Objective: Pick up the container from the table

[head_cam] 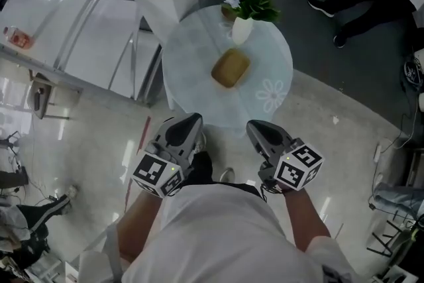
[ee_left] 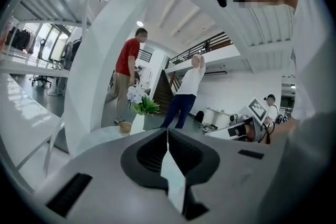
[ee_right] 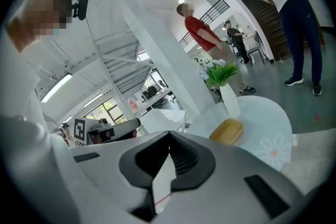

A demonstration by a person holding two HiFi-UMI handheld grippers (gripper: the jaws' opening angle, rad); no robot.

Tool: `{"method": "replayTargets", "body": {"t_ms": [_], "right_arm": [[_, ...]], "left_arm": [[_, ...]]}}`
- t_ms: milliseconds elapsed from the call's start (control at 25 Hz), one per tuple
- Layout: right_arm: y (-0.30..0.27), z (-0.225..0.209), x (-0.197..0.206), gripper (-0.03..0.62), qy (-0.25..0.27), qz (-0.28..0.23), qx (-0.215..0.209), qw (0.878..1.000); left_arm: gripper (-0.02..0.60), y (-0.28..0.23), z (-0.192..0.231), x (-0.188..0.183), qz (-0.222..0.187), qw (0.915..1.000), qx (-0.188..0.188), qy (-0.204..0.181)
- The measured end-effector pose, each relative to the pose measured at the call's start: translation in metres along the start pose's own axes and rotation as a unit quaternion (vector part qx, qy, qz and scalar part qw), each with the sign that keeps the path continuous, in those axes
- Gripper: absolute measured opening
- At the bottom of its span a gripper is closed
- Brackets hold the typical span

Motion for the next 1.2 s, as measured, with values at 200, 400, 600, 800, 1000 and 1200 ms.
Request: {"method": "replayTargets", "body": {"t_ms": [200, 400, 600, 800, 1000, 1200], "right_arm": [[-0.023, -0.014, -0.013, 0.021, -0.010, -0.003, 0.015, 1.000], [-0.046, -0.024, -0.027, 0.021, -0.012, -0.004, 0.027, 1.000], [-0.066, -0.032, -0.042, 0.021, -0.017, -0.011, 0.044, 0.999], [-0.082, -0.038, -0.052, 0.021, -0.015, -0.015, 0.055, 0.998], [-0.093, -0.042, -0.060, 0.021, -0.016, -0.018, 0.064, 0.998], [-0.098, -0.047, -0.065, 0.021, -0.020, -0.020, 0.071, 0.997]], "left_arm": [[0.023, -0.022, 0.027, -0.009, 0.009, 0.9999, 0.013, -0.002], [0.023, -0.043, 0.055, -0.020, 0.013, 0.9996, 0.023, 0.001], [0.023, -0.063, 0.079, -0.031, 0.017, 0.9991, 0.040, -0.001], [0.023, -0.079, 0.100, -0.040, 0.019, 0.9984, 0.052, -0.008], [0.023, -0.091, 0.114, -0.047, 0.020, 0.9980, 0.060, -0.009], [0.023, -0.100, 0.122, -0.049, 0.022, 0.9977, 0.063, -0.009]]}}
Point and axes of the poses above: the fingertips, and each gripper's own axes: y backward along the fingers, z to its left, x out of its underside, the point moved 10 cm from there along y, backward along the fingers, and after that the axes turned 14 degrees about -x, right-handed, at the moved point
